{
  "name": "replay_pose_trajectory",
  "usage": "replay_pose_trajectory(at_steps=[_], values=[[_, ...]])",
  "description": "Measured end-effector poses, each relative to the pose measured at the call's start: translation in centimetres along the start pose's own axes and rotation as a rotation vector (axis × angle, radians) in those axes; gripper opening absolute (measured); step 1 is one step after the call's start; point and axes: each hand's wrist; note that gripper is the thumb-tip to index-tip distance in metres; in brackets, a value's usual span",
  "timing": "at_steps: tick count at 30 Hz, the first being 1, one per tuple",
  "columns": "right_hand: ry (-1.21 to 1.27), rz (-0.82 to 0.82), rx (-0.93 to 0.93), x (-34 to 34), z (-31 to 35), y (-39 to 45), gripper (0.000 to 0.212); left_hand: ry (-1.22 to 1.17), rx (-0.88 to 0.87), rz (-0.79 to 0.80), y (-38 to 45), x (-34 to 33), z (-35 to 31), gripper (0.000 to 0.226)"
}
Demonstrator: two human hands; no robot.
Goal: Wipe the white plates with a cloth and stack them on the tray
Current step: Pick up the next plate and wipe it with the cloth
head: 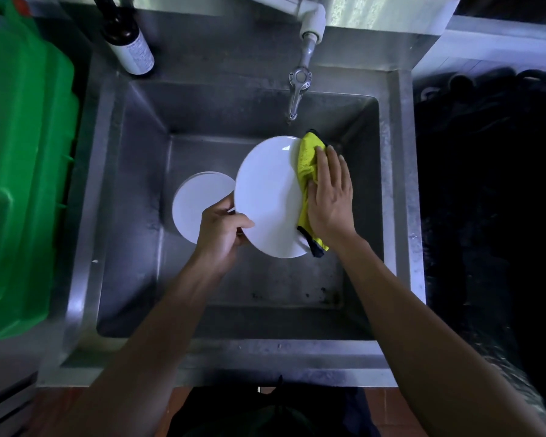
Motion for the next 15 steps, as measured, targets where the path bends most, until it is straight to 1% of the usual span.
replay_pose_trajectory(at_steps=[5,9,15], values=[[0.079,0.014,-0.154,-1.3,-0.2,-2.5,0.056,-0.084,0.006,-0.074,0.1,-0.4,-0.2,0.046],[0.133,0.015,-0.261,-2.8,0.6,-4.5,0.056,-0.124,0.004,-0.1,0.1,-0.8,0.0,0.046],[0.191,0.031,-0.315,-4.9,3.2,-7.7,0.055,-0.231,0.004,-0.167,0.1,-1.6,0.5,0.047]])
Point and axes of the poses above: each hand's wrist, its own y-axis towards the middle knuckle, its own x-axis out of the back of the hand, z = x × y, and after that the axes turned 8 degrees about -x, right-handed
